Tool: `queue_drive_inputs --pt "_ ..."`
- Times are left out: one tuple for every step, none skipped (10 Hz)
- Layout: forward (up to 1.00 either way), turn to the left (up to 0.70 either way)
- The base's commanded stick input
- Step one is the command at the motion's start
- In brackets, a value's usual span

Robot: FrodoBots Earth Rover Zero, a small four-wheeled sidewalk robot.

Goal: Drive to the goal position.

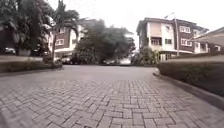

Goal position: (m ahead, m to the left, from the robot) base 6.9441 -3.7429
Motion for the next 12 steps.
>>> queue_drive_inputs --pt "0.7 0.0" --pt "0.7 0.0" --pt "0.7 0.0" --pt "0.7 0.0" --pt "0.7 0.0" --pt "0.7 0.0" --pt "0.7 0.0" --pt "0.7 0.0" --pt "0.7 0.0" --pt "0.7 0.0" --pt "0.7 0.0" --pt "0.7 0.0"
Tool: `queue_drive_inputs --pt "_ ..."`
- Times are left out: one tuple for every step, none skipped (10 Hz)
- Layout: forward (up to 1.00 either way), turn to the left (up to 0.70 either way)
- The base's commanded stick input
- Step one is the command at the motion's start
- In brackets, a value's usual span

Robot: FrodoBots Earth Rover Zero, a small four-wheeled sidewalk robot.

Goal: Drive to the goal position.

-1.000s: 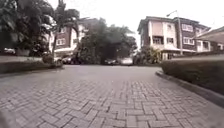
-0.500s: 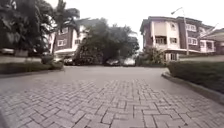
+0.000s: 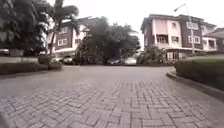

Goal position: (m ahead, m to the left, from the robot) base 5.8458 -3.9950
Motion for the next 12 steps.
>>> queue_drive_inputs --pt "0.7 0.0" --pt "0.7 0.0" --pt "0.7 0.0" --pt "0.7 0.0" --pt "0.7 0.0" --pt "0.7 0.0" --pt "0.7 0.0" --pt "0.7 0.0" --pt "0.7 -0.04" --pt "0.7 -0.29" --pt "0.7 -0.35" --pt "0.7 -0.35"
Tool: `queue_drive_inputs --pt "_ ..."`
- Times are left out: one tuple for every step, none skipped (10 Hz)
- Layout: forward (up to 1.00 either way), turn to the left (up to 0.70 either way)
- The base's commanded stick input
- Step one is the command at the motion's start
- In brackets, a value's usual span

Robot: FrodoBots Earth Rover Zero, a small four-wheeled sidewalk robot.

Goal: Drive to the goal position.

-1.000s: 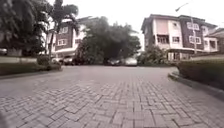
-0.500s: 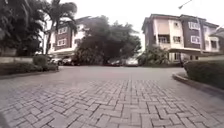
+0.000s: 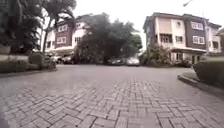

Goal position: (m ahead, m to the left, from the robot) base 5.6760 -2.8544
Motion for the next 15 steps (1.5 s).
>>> queue_drive_inputs --pt "0.7 -0.35" --pt "0.7 -0.13" --pt "0.7 0.0" --pt "0.7 0.0" --pt "0.7 0.0" --pt "0.7 0.0" --pt "0.7 0.0" --pt "0.7 0.0" --pt "0.7 0.0" --pt "0.7 0.0" --pt "0.7 0.0" --pt "0.7 0.0" --pt "0.7 0.0" --pt "0.7 0.0" --pt "0.7 0.0"
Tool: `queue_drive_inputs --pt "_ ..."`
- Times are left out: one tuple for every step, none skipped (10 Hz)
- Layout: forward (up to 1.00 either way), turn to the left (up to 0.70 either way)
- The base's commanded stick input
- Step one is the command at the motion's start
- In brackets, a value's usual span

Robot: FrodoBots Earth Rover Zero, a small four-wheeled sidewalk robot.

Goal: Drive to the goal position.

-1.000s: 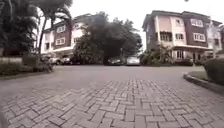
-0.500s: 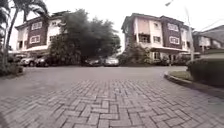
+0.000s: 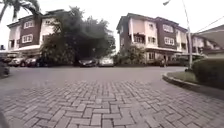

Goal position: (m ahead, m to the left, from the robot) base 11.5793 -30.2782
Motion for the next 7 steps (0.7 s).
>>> queue_drive_inputs --pt "0.7 0.0" --pt "0.7 0.0" --pt "0.7 0.0" --pt "0.7 0.0" --pt "0.7 0.0" --pt "0.7 0.0" --pt "0.7 0.0"
